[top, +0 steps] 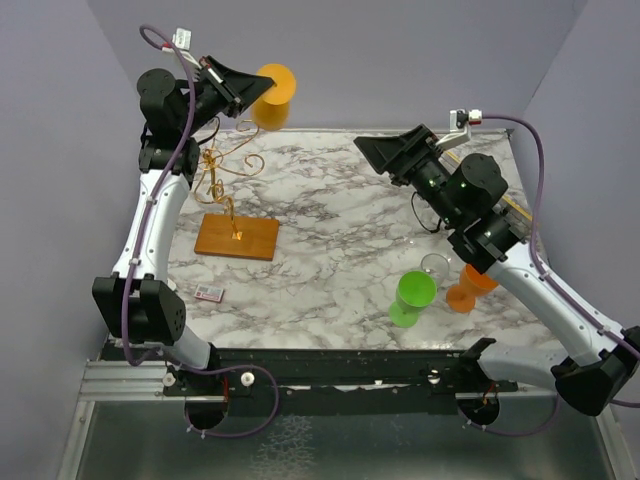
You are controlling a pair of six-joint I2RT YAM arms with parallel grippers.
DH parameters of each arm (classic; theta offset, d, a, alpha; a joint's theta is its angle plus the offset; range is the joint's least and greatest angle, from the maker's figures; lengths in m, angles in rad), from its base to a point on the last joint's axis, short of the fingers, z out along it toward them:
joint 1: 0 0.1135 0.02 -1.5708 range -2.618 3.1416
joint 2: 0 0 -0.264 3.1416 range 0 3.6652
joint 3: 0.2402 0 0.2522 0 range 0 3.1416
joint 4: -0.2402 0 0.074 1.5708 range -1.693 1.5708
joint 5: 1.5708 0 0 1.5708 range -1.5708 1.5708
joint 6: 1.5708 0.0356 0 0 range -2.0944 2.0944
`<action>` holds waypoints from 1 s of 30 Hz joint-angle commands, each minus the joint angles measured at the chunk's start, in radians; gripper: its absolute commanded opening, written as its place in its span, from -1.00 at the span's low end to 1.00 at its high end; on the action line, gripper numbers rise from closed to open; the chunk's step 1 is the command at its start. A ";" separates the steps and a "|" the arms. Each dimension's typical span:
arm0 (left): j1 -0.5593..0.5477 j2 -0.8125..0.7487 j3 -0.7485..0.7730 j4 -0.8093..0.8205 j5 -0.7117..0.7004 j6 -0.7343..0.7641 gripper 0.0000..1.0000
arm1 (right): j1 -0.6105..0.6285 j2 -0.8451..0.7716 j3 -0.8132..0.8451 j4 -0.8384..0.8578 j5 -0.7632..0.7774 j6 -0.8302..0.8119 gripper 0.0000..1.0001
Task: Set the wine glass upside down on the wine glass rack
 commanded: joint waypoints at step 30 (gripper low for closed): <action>0.203 -0.140 -0.277 -0.132 -0.098 0.056 -1.00 | -0.003 -0.065 -0.149 -0.039 -0.003 0.058 0.39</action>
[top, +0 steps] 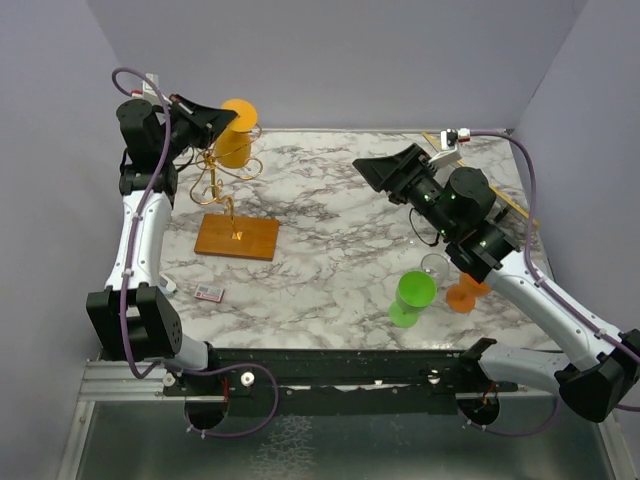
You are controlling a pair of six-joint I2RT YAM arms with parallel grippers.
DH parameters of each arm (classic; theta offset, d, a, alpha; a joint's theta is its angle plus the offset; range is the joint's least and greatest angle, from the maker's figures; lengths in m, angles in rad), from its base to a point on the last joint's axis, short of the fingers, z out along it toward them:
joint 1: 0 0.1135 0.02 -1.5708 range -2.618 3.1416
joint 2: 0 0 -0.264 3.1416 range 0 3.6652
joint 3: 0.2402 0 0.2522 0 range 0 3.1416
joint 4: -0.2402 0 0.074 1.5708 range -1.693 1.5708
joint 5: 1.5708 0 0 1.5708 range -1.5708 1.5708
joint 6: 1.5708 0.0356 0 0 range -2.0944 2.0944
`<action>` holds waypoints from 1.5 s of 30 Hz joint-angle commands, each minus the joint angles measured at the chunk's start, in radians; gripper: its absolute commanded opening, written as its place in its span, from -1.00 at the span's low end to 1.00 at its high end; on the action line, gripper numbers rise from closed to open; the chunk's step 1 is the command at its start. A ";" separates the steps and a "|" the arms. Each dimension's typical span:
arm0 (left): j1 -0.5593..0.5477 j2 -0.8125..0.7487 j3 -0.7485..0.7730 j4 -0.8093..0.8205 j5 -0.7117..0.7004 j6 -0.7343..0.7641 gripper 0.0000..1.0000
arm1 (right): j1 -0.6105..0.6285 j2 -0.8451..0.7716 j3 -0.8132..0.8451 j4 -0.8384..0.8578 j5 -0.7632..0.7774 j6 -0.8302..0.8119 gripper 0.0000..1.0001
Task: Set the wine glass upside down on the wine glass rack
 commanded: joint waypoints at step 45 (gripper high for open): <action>-0.113 -0.053 -0.047 0.044 -0.099 -0.068 -1.00 | -0.003 -0.134 -0.164 -0.038 0.128 0.087 0.37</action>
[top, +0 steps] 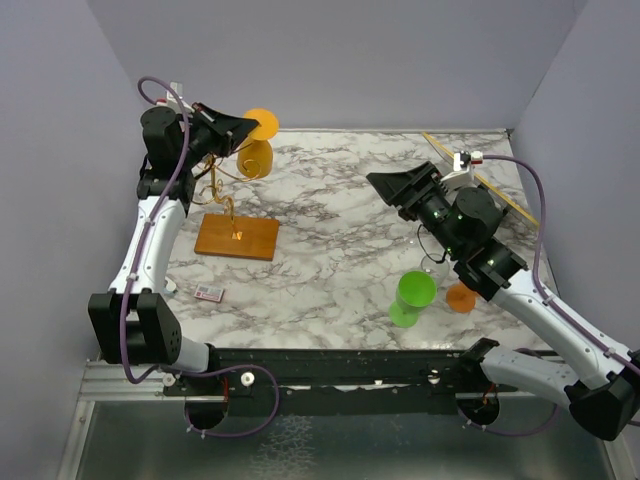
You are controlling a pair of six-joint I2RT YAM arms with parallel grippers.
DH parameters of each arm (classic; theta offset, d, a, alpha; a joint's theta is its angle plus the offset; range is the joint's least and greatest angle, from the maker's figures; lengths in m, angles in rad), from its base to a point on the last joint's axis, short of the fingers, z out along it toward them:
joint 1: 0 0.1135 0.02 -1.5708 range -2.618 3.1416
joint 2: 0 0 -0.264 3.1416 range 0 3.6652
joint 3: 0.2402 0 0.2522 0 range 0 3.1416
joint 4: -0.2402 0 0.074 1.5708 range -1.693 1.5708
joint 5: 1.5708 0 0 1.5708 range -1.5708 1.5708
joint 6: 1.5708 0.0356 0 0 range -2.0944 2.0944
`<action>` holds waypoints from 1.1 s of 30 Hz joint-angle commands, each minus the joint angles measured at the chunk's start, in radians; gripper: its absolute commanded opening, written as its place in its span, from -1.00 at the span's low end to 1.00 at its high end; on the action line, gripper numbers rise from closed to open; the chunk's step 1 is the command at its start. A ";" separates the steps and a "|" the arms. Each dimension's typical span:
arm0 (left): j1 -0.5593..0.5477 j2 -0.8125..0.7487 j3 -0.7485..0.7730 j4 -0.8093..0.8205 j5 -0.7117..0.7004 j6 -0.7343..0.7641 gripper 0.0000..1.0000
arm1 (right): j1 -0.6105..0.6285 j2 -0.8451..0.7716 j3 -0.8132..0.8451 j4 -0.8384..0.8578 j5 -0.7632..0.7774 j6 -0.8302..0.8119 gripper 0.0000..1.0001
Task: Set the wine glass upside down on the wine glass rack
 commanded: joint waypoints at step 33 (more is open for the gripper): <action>0.038 -0.032 0.172 -0.390 -0.310 0.353 -0.08 | -0.003 -0.019 0.029 -0.158 0.103 -0.063 0.38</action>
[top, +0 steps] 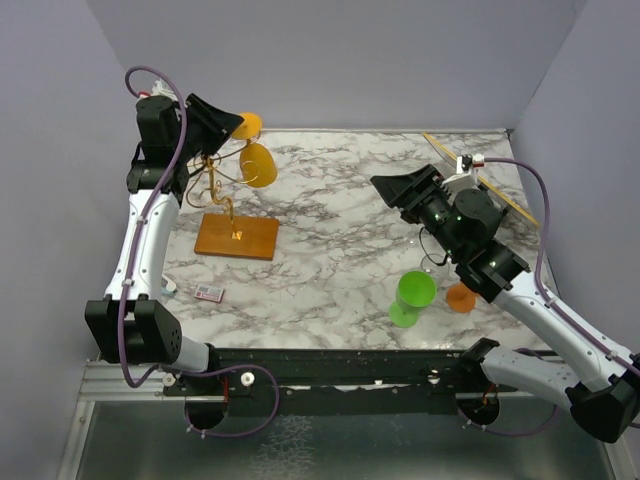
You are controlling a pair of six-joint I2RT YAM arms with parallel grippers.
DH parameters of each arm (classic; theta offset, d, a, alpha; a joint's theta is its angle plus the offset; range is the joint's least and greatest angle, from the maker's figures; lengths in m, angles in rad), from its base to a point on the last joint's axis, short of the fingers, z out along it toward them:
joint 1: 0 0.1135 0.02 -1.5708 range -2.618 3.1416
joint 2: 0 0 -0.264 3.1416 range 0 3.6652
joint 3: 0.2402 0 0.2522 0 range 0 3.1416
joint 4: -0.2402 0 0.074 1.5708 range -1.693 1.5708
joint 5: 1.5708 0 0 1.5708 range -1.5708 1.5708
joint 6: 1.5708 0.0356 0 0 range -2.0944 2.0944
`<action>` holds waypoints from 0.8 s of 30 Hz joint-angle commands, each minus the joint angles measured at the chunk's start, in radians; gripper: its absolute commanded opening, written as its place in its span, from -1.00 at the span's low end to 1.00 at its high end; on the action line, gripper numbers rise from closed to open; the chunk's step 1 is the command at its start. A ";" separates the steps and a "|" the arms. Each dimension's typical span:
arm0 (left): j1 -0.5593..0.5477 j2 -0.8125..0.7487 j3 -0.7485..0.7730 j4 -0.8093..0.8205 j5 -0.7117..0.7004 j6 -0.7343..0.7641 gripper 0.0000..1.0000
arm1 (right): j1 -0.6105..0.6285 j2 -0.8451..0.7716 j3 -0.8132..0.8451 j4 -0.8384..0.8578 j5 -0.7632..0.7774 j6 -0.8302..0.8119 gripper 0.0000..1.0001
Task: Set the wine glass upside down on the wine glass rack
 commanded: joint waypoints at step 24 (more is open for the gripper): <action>0.089 -0.082 0.045 -0.121 0.075 0.189 0.35 | -0.003 -0.055 0.115 -0.411 0.110 -0.225 0.52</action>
